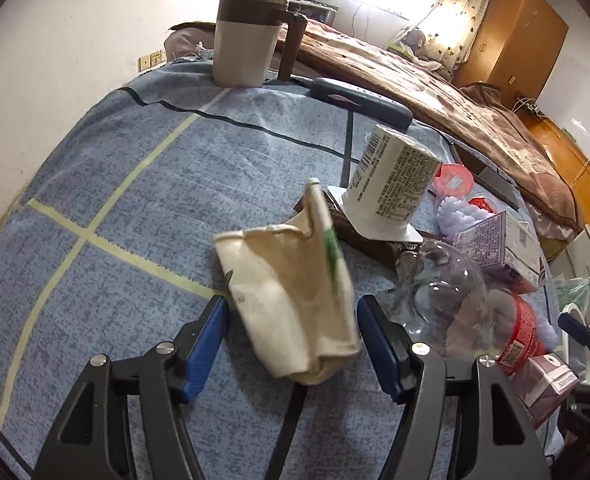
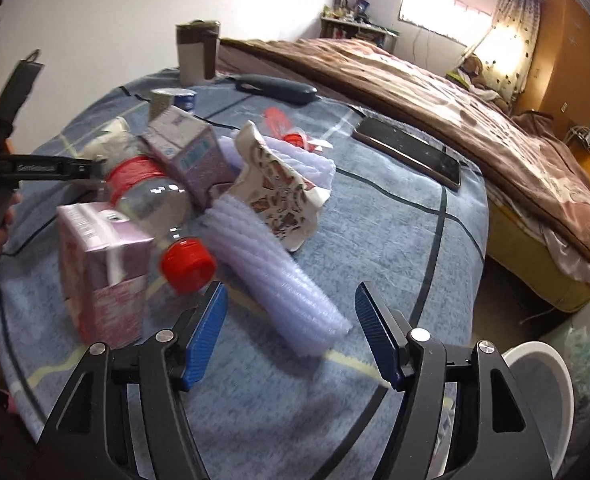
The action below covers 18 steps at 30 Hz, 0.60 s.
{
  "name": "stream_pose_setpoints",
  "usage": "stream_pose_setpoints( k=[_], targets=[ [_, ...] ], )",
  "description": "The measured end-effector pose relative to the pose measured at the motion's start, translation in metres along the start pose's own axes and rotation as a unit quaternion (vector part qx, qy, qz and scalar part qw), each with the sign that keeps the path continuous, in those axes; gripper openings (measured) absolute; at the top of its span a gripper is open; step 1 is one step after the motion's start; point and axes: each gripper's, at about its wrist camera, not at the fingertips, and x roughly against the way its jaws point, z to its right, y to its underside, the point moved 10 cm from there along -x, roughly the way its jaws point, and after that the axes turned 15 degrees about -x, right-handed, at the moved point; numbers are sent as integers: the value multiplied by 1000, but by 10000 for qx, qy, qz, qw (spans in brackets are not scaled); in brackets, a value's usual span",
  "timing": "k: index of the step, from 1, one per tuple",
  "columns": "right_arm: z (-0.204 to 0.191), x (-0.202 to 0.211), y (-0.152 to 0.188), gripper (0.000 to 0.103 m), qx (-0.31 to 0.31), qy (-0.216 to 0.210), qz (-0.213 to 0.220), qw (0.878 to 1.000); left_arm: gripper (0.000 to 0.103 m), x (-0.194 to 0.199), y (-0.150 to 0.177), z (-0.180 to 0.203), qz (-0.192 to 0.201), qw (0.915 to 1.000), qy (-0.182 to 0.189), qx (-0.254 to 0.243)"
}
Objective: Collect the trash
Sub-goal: 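Grasp the beige paper bag with the left tool while the right tool grasps the white foam net, then carry both items to the white bin and open both tools to drop them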
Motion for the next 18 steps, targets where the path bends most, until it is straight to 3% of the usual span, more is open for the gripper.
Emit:
stream_pose_setpoints(
  k=[2,3,4,7,9,18],
  targets=[
    [1,-4,0,68,-64,-35,-85,9999,69,-2,-1,-1,11,10000,-17,-37],
    [2,-5,1,60,-94,-14,-112,9999,69,-2,-1,-1,33,10000,-17,-54],
    [1,-5,3,42,-106,-3,-116,9999,68,-1,-1,-2,52,10000,2,-17],
    [0,-4,7,30,-162,-35,-137,9998,60,0,-2,-4,90,9999,50,3],
    [-3,-1,11,27,-142,-38,-117,9998,51,1,-1,-4,107,9999,106,32],
    [-2,24,10,24,-700,-238,281,9969,50,26,-3,5,420,9986,-43,-305]
  ],
)
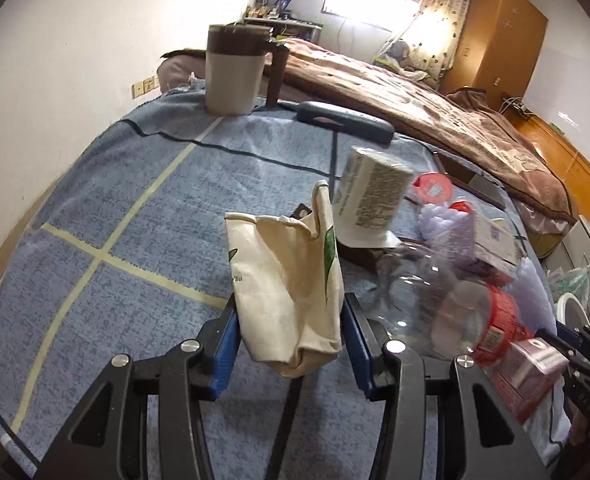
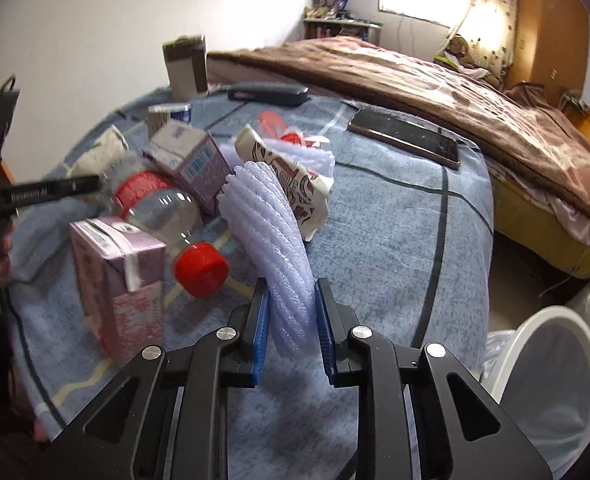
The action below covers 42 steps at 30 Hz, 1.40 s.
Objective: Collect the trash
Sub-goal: 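Carry both items to the white bin and open both tools to drop them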
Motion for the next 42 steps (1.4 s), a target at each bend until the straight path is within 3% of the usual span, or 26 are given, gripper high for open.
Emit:
stream_pose_setpoints(
  k=[5,20,32,42],
  targets=[
    [2,18,-2,24,-268,-41,232,9994,50,20,-3,8,199,9996,-70,-177],
    [38,73,-9,25,-964,221,872,9913,50,66,-29,91,751,9916,490,-930],
    [95,104,-7,25,-1502,727,1197,9787,50,76,-43,183,937,9769,1027,-1622],
    [148,124,4,25,-1998,1352,1350,9610,50,70,-48,268,937,9608,1503,-2132]
  ],
)
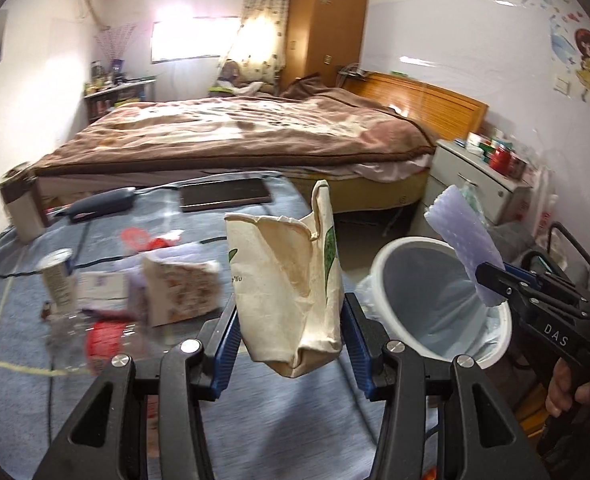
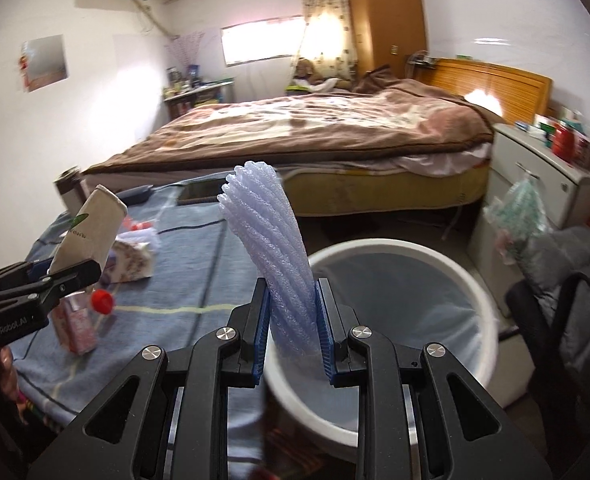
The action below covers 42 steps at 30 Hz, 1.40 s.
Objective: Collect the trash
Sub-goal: 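Carry both items to the white bin and open both tools to drop them, then move both open tools back over the table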
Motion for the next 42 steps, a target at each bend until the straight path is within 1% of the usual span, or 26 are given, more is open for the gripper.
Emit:
stream_pose_setpoints(
  k=[5,9,12,17,19,22,26,28,30,32,34,35,37,42],
  targets=[
    [33,-1,-2,25,-145,481,90,9987,50,-17,-14,41,-23,9990,345,-277],
    [56,-4,-1,25,-300,765,25,9966,50,-34,-19,71,-125,9968,708,-359],
    [72,-7,2,25,-324,1024,-20,9942,50,-44,-19,93,-230,9946,908,-443],
    [91,-12,11,25,-401,1269,-220,9909,50,-66,-15,123,-474,9915,1081,-549],
    [97,-14,13,26,-414,1315,-303,9900,50,-70,-16,133,-487,9903,1131,-638],
    [102,-15,14,26,-455,1332,-356,9894,50,-78,-16,140,-575,9894,1171,-639],
    [105,-21,16,27,-425,1303,-479,9894,51,-82,-19,150,-560,9878,1246,-751],
    [105,-22,18,30,-376,1343,-508,9889,53,-83,-19,152,-559,9878,1236,-768],
    [107,-22,17,32,-354,1380,-504,9885,65,-85,-18,151,-594,9884,1182,-746],
    [108,-21,18,36,-407,1350,-485,9888,67,-87,-16,148,-642,9889,1146,-696],
    [110,-21,18,47,-445,1347,-492,9887,68,-88,-15,146,-653,9892,1134,-659],
    [110,-21,18,49,-450,1354,-482,9886,69,-89,-15,145,-663,9895,1107,-653],
    [110,-19,18,49,-455,1352,-471,9887,71,-89,-13,141,-677,9902,1048,-629],
    [105,-17,17,49,-400,1348,-414,9892,72,-82,-13,133,-623,9917,981,-548]
  ],
)
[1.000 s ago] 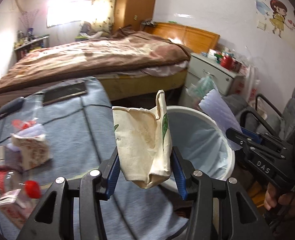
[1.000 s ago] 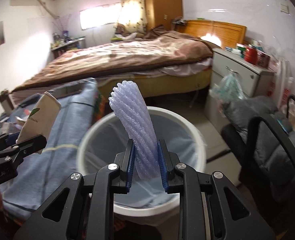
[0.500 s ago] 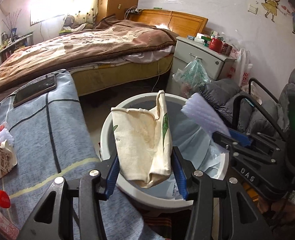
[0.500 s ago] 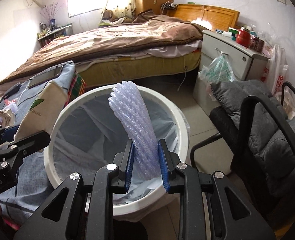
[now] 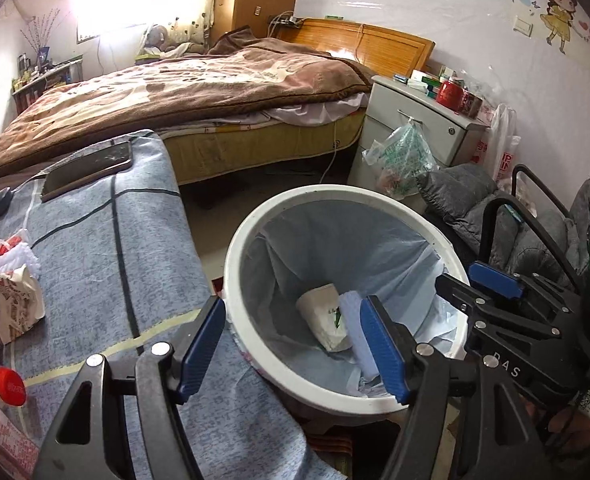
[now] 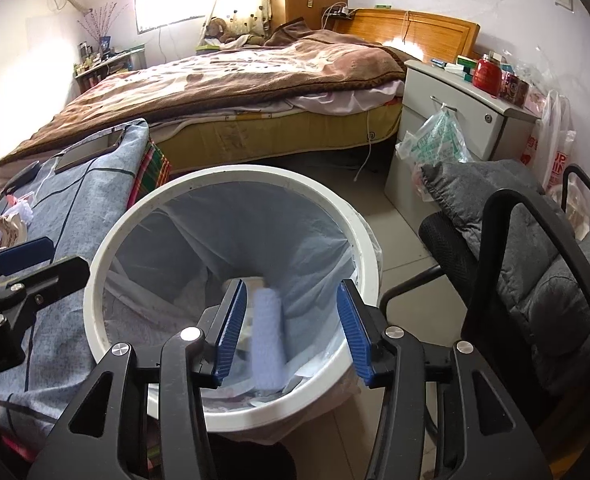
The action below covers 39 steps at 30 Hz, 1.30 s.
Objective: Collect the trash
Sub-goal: 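Move both open tools back over the table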
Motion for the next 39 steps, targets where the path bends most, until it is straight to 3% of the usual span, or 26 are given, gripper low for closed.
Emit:
stream_pose_setpoints(
  k=[19,25,39],
  targets=[
    [-51,32,9,49,156,-512,367,9979,75,65,33,-61,332,9952,-835,394],
    [-72,38,15,50,230,-713,405,9964,75,88,55,-87,361,9894,-1327,473],
    [-124,49,42,50,573,-1218,387,9901,77,135,118,-146,339,9741,-1924,1143]
  ],
)
